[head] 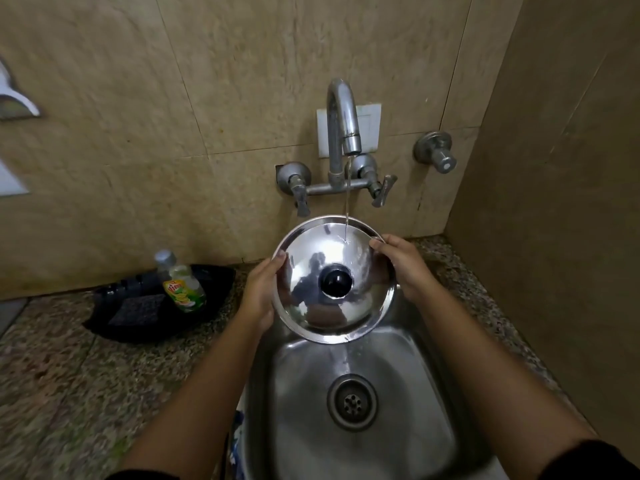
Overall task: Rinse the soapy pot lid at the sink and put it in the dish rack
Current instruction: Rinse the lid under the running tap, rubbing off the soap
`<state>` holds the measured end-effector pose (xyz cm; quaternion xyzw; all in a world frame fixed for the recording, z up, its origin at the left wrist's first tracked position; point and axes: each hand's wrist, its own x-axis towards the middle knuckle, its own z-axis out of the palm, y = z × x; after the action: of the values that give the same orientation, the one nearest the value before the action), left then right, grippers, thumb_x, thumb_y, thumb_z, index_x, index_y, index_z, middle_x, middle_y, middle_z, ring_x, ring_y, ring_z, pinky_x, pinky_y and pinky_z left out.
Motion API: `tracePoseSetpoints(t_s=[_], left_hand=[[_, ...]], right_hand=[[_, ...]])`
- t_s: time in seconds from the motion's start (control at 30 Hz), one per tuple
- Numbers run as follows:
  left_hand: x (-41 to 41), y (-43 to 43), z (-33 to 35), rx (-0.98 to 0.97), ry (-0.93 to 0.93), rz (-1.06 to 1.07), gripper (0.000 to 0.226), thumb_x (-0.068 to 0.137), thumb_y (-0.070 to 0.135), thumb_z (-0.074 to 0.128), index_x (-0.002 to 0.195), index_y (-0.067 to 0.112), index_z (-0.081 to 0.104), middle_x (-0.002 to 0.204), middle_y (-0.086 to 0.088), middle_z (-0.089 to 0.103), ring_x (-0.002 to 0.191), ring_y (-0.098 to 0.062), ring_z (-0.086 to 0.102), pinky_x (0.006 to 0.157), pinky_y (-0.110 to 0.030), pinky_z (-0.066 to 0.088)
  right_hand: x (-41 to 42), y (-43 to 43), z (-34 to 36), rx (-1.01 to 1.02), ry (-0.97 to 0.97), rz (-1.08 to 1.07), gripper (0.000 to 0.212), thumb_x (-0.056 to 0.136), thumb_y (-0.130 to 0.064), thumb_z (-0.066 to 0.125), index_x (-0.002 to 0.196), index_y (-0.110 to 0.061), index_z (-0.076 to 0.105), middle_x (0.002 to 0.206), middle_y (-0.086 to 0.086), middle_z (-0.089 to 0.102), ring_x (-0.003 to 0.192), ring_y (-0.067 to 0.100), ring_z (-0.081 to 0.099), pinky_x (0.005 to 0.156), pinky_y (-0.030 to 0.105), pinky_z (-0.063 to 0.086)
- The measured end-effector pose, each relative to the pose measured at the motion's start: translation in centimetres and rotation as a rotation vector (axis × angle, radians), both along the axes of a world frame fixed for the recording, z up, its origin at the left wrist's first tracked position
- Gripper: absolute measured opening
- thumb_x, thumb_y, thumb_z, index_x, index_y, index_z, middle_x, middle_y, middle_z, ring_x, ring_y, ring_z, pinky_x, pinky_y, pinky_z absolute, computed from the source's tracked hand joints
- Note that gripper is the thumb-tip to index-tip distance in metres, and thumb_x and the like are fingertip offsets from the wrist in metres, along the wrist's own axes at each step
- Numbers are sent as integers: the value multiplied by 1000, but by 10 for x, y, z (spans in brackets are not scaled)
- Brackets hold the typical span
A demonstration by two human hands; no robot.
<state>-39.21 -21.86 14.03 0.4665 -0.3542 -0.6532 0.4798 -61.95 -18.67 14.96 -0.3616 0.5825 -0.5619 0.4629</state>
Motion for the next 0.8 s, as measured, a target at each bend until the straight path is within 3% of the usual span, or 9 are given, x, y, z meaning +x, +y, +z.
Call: tracePoseSetpoints(t_s=[0.17, 0.27, 0.43, 0.53, 0.63, 0.7, 0.8], left_hand=[[-1, -5, 8, -125, -298, -128, 22, 85, 23, 68, 67, 12, 64, 58, -2, 62, 54, -16, 56, 58, -27, 44], [-9, -1, 10, -140, -311, -17, 28, 85, 24, 68, 60, 16, 60, 52, 3, 60, 50, -13, 53, 54, -25, 43], [0, 1, -2, -33, -115, 132, 22, 85, 27, 68, 77, 6, 63, 83, -17, 62, 80, -28, 58, 81, -42, 50], [-1, -2, 6, -38, -89, 185, 21, 86, 25, 67, 81, 6, 60, 86, -17, 57, 82, -28, 54, 79, -39, 47], [-7, 0, 14, -50, -104, 212, 24, 85, 28, 67, 72, 9, 60, 69, -9, 58, 66, -24, 53, 68, -37, 46], [-8, 3, 16, -58, -144, 214, 29, 86, 30, 66, 65, 13, 55, 49, 4, 53, 51, -16, 47, 55, -29, 41], [-10, 10, 18, -101, -164, 228, 38, 86, 29, 66, 56, 15, 46, 41, 7, 43, 43, -13, 38, 47, -24, 32]], right_hand=[[12, -7, 7, 36, 178, 150, 3, 84, -14, 67, 84, -13, 70, 66, 1, 62, 55, 11, 56, 53, 20, 45], [16, -11, 13, -2, 204, 156, 8, 84, -13, 67, 78, -16, 69, 61, -4, 62, 51, 3, 56, 51, 15, 45], [-5, -13, 11, -46, 100, -161, 19, 90, -13, 59, 107, -8, 67, 97, 3, 68, 91, 19, 64, 83, 30, 52], [-10, -25, 30, -194, 223, -234, 26, 91, -17, 60, 117, -20, 58, 93, -4, 60, 84, 8, 57, 75, 20, 46], [-7, -47, 44, -237, 488, -307, 8, 85, -22, 66, 92, -20, 65, 78, 0, 54, 72, 15, 56, 69, 31, 49], [-2, -57, 44, -206, 489, -421, 11, 82, -20, 69, 91, -14, 69, 75, 2, 55, 71, 19, 59, 70, 38, 53], [5, -59, 50, -194, 597, -488, 19, 82, -16, 69, 101, -12, 71, 86, 1, 54, 79, 21, 60, 66, 27, 43]])
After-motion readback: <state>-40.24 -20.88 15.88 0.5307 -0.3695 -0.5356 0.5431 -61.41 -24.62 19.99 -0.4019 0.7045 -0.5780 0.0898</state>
